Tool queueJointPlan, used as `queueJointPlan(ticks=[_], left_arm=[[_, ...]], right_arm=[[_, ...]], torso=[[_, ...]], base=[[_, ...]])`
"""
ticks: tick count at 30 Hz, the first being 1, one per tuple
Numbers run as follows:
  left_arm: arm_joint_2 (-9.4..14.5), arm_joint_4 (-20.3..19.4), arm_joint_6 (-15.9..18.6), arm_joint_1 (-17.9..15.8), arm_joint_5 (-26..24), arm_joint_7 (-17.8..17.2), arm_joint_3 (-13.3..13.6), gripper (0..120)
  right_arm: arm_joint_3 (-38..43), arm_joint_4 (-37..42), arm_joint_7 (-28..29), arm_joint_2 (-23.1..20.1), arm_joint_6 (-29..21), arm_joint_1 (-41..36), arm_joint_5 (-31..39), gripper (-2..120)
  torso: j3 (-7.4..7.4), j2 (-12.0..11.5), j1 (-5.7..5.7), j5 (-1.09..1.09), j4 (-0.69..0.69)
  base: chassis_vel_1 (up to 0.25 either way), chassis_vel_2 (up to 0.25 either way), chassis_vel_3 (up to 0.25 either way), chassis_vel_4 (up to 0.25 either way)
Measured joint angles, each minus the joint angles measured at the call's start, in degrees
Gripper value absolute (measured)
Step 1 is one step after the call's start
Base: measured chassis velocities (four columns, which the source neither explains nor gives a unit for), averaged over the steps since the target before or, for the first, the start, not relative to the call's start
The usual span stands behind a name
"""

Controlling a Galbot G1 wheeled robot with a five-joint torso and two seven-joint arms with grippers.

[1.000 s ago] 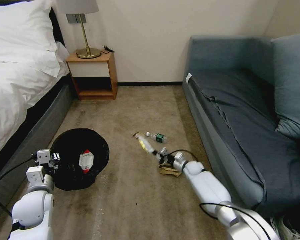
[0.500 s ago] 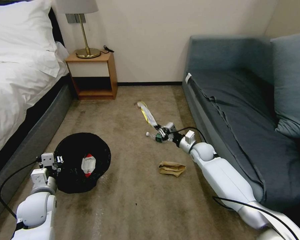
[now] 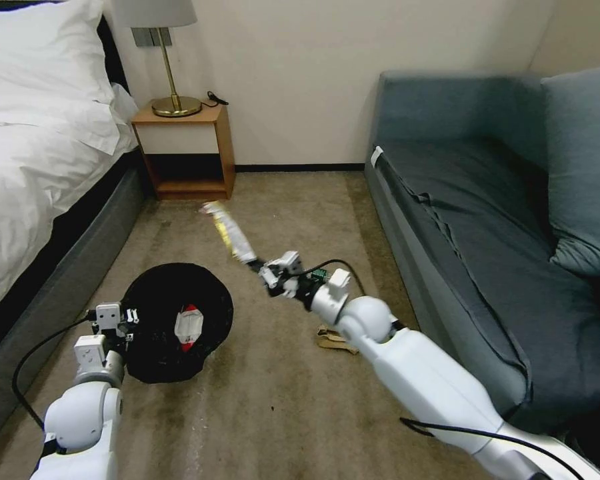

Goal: Pick up the trash bin, then pick up the garbage on the floor and place it into the trash bin.

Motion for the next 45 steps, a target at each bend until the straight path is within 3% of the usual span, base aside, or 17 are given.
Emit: queueJointPlan(ticks=[9, 19, 35, 45], left_arm=[[-1.21, 0.41, -0.75, 0.04, 0.94, -0.05, 0.48, 5], [-1.83, 1.74, -1.52, -0.24, 1.02, 0.28, 0.61, 5], [0.80, 2.69, -1.77, -0.21, -1.81, 0.93, -0.94, 5], [1.70, 3.49, -2.08, -0.36, -3.16, 1.01, -1.40, 5]], right_arm=[[-3.72, -7.55, 0.03, 6.40, 2.89, -1.08, -4.26, 0], [-6.63, -10.77, 2.97, 8.10, 4.51, -1.98, -7.11, 0], [-7.70, -14.67, 6.45, 10.51, 4.59, -1.27, -8.85, 60], [-7.58, -12.85, 7.94, 8.58, 3.45, -1.44, -8.49, 93]], torso=[[0.00, 0.00, 0.00, 0.00, 0.00], [0.00, 0.00, 0.00, 0.01, 0.00], [0.00, 0.00, 0.00, 0.01, 0.01], [0.00, 0.00, 0.00, 0.01, 0.00]], base=[[0.000, 0.000, 0.000, 0.000], [0.000, 0.000, 0.000, 0.000], [0.000, 0.000, 0.000, 0.000], [0.000, 0.000, 0.000, 0.000]])
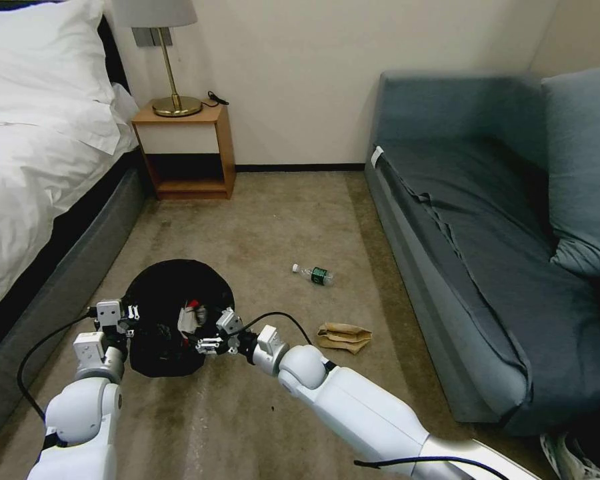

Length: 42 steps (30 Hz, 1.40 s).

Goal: Pick up the trash bin, then pick up the garbage on the floor and place it into the trash bin.

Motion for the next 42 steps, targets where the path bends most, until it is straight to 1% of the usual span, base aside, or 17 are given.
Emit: queueJointPlan(ticks=[1, 2, 10, 15, 16, 17, 20, 24, 26, 27, 29, 30, 33, 35, 36, 40, 42], left_arm=[[0.07, 0.05, -0.04, -0.04, -0.09, 0.02, 0.00, 5], [0.11, 0.05, -0.06, -0.05, -0.12, 0.03, 0.00, 5], [0.52, 0.20, -0.10, -0.19, -0.41, 0.10, 0.02, 5], [0.70, 0.38, -0.13, -0.20, -0.60, 0.13, -0.08, 5], [0.74, 0.38, -0.15, -0.18, -0.72, 0.14, -0.17, 5], [0.74, 0.38, -0.15, -0.18, -0.72, 0.14, -0.17, 5], [0.87, 0.40, -0.19, -0.07, -1.08, 0.20, -0.52, 5], [1.06, 0.51, -0.30, 0.11, -1.30, 0.27, -0.73, 5], [1.43, 0.56, -0.37, 0.38, -1.73, 0.30, -1.06, 5], [1.43, 0.56, -0.37, 0.38, -1.73, 0.30, -1.06, 5], [1.77, 0.44, -0.38, 0.64, -2.13, 0.29, -1.30, 5], [1.77, 0.44, -0.38, 0.64, -2.13, 0.29, -1.30, 5], [2.37, 0.11, -0.44, 1.31, -3.01, 0.31, -1.76, 5], [2.49, 0.11, -0.47, 1.47, -3.17, 0.31, -1.86, 5], [2.70, 0.11, -0.53, 1.78, -3.60, 0.31, -2.00, 5], [2.81, 0.11, -0.57, 1.90, -3.82, 0.31, -2.04, 5], [2.83, 0.11, -0.58, 1.93, -3.92, 0.33, -1.99, 5]], right_arm=[[0.09, 0.48, 0.35, -0.39, -0.18, 0.11, 0.24, 98], [0.13, 0.82, 0.62, -0.64, -0.30, 0.26, 0.42, 99], [1.86, 1.25, 2.13, -2.88, -1.20, 2.48, 1.74, 100], [4.15, -2.50, 2.03, -4.07, -1.29, 4.39, 1.64, 100], [5.07, -5.15, 1.31, -4.66, -1.34, 5.38, 1.28, 100], [5.07, -5.15, 1.31, -4.66, -1.34, 5.38, 1.28, 100], [7.76, -13.33, -2.72, -5.46, -1.24, 7.55, -2.69, 100], [9.09, -16.79, -4.03, -5.46, -0.93, 8.25, -5.19, 100], [10.85, -21.07, -5.67, -5.15, -0.85, 9.01, -8.57, 100], [10.85, -21.07, -5.67, -5.15, -0.85, 9.01, -8.57, 100], [12.74, -25.79, -8.29, -4.54, -0.56, 9.90, -11.84, 100], [12.74, -25.79, -8.29, -4.54, -0.56, 9.90, -11.84, 100], [15.23, -33.02, -12.25, -3.65, 0.99, 11.43, -16.54, 100], [15.95, -34.71, -13.25, -3.49, 1.38, 11.80, -17.69, 100], [18.14, -37.87, -15.40, -3.02, 2.16, 12.47, -20.43, 100], [19.79, -39.86, -17.16, -2.80, 2.49, 13.02, -22.29, 100], [21.45, -41.52, -19.36, -2.98, 2.46, 13.41, -23.79, 100]], torso=[[0.00, 0.00, 0.00, 0.00, 0.00], [0.00, 0.00, 0.00, 0.00, 0.00], [0.00, 0.00, 0.00, 0.01, 0.00], [0.00, 0.00, 0.00, 0.01, 0.00], [0.00, 0.00, 0.00, 0.01, 0.00], [0.00, 0.00, 0.00, 0.01, 0.00], [0.00, 0.00, 0.00, 0.01, -0.01], [0.00, 0.00, 0.00, 0.01, -0.01], [0.00, 0.00, 0.00, 0.01, 0.01], [0.00, 0.00, 0.00, 0.01, 0.01], [0.00, 0.00, 0.00, 0.01, 0.00], [0.00, 0.00, 0.00, 0.01, 0.00], [0.00, 0.00, 0.00, 0.01, 0.00], [0.00, 0.00, 0.00, 0.01, 0.00], [0.01, 0.00, 0.00, 0.01, 0.00], [0.00, 0.00, 0.00, 0.01, 0.00], [0.00, 0.00, 0.00, 0.01, 0.00]], base=[[0.000, 0.000, 0.000, 0.000], [0.000, 0.000, 0.000, 0.000], [0.000, 0.000, 0.000, 0.000], [0.000, 0.000, 0.000, 0.000], [0.000, 0.000, 0.000, 0.000], [0.000, 0.000, 0.000, 0.000], [0.000, 0.000, 0.000, 0.000], [0.000, 0.000, 0.000, 0.000], [0.000, 0.000, 0.000, 0.000], [0.000, 0.000, 0.000, 0.000], [0.000, 0.000, 0.000, 0.000], [0.000, 0.000, 0.000, 0.000], [0.000, 0.000, 0.000, 0.000], [0.000, 0.000, 0.000, 0.000], [0.000, 0.000, 0.000, 0.000], [0.000, 0.000, 0.000, 0.000], [0.000, 0.000, 0.000, 0.000]])
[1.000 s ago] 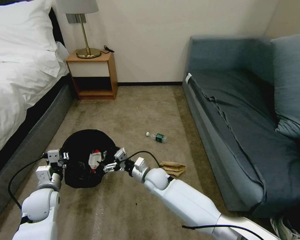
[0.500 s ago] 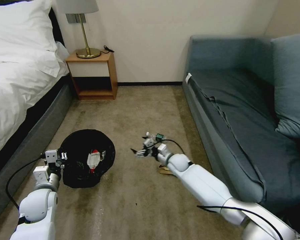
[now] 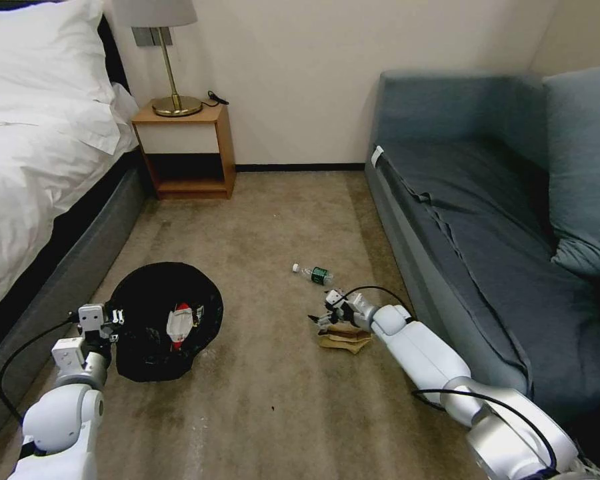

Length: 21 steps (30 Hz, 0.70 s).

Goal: Pick up the trash bin, then pick up the garbage on the floor and place it into the trash bin.

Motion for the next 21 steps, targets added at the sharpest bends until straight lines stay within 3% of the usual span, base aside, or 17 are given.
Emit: queueJointPlan(ticks=[13, 21], left_arm=[[-0.48, -0.16, 0.15, -0.82, 0.67, 0.02, 1.00, 5], [-1.42, 0.36, 0.16, -0.83, 1.30, 0.02, 1.17, 5]], right_arm=[[7.18, -2.38, -11.20, -1.96, -0.43, -0.69, -9.18, 100], [9.25, -5.79, -10.54, -0.92, 2.24, -0.79, -12.33, 100]], torso=[[0.00, 0.00, 0.00, 0.01, -0.01], [0.00, 0.00, 0.00, 0.00, 0.00]], base=[[0.000, 0.000, 0.000, 0.000], [0.000, 0.000, 0.000, 0.000]])
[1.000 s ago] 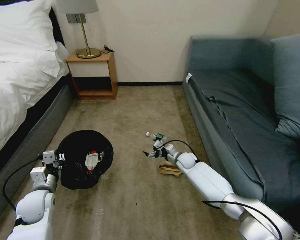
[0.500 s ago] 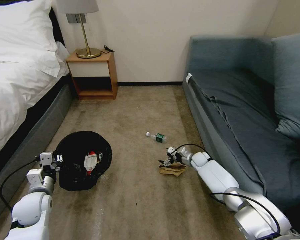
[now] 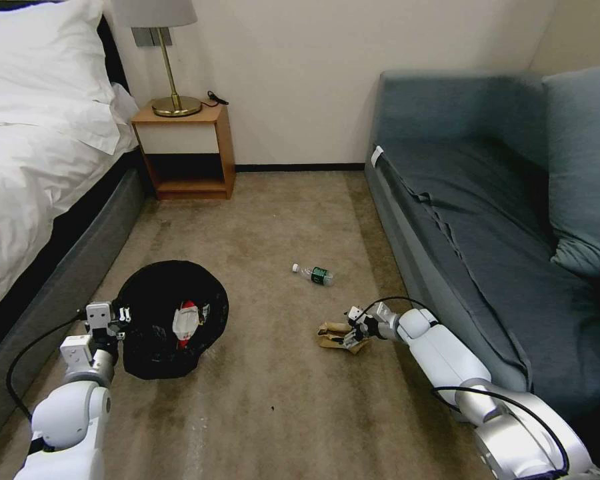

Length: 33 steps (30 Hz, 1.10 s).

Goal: Pick up the trash bin, then pick up the garbage on the floor and place it into the trash bin.

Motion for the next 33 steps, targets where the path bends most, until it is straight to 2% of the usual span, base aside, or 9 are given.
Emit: queueJointPlan(ticks=[16, 17, 18, 20, 24, 26, 27, 30, 33], left_arm=[[-0.57, -0.82, 0.13, 0.51, -0.41, -0.20, 0.16, 5], [-0.57, -0.77, 0.12, 0.69, -0.42, -0.22, 0.14, 5], [-0.57, -0.77, 0.12, 0.69, -0.42, -0.22, 0.14, 5], [-0.50, -0.93, 0.12, 1.24, -1.00, -0.31, 0.14, 5], [-0.43, -0.98, 0.12, 1.49, -1.14, -0.33, 0.12, 5], [-0.31, -1.21, 0.12, 1.87, -1.40, -0.34, 0.06, 5], [-0.31, -1.21, 0.12, 1.87, -1.40, -0.34, 0.06, 5], [-0.11, -1.37, 0.12, 2.00, -1.57, -0.34, -0.01, 5], [-0.05, -1.49, 0.12, 2.05, -1.62, -0.34, -0.01, 5]], right_arm=[[1.47, -4.57, 6.43, 2.18, 4.80, -1.96, 0.31, 99], [1.66, -4.77, 6.69, 2.39, 5.02, -2.12, 0.40, 94], [1.66, -4.77, 6.69, 2.39, 5.02, -2.12, 0.40, 94], [2.46, -5.07, 6.86, 2.78, 5.39, -2.35, 0.56, 79], [2.59, -4.94, 6.86, 2.80, 5.52, -2.59, 0.62, 71], [2.70, -4.11, 6.86, 2.66, 5.80, -3.14, 0.84, 60], [2.70, -4.11, 6.86, 2.66, 5.80, -3.14, 0.84, 60], [2.86, -2.78, 6.86, 2.24, 5.93, -3.89, 1.31, 42], [2.96, -2.28, 6.86, 2.07, 5.95, -4.11, 1.51, 36]], torso=[[0.00, 0.00, 0.00, 0.00, 0.00], [0.00, 0.00, 0.00, 0.00, -0.01], [0.00, 0.00, 0.00, 0.00, -0.01], [0.00, 0.00, 0.00, 0.00, 0.00], [0.00, 0.00, -0.01, 0.00, 0.00], [0.00, 0.00, 0.00, -0.01, 0.00], [0.00, 0.00, 0.00, -0.01, 0.00], [0.00, 0.00, 0.00, 0.00, -0.01], [0.00, 0.00, 0.00, 0.00, 0.00]], base=[[0.000, 0.000, 0.000, 0.000], [0.000, 0.000, 0.000, 0.000], [0.000, 0.000, 0.000, 0.000], [0.000, 0.000, 0.000, 0.000], [0.000, 0.000, 0.000, 0.000], [0.000, 0.000, 0.000, 0.000], [0.000, 0.000, 0.000, 0.000], [0.000, 0.000, 0.000, 0.000], [0.000, 0.000, 0.000, 0.000]])
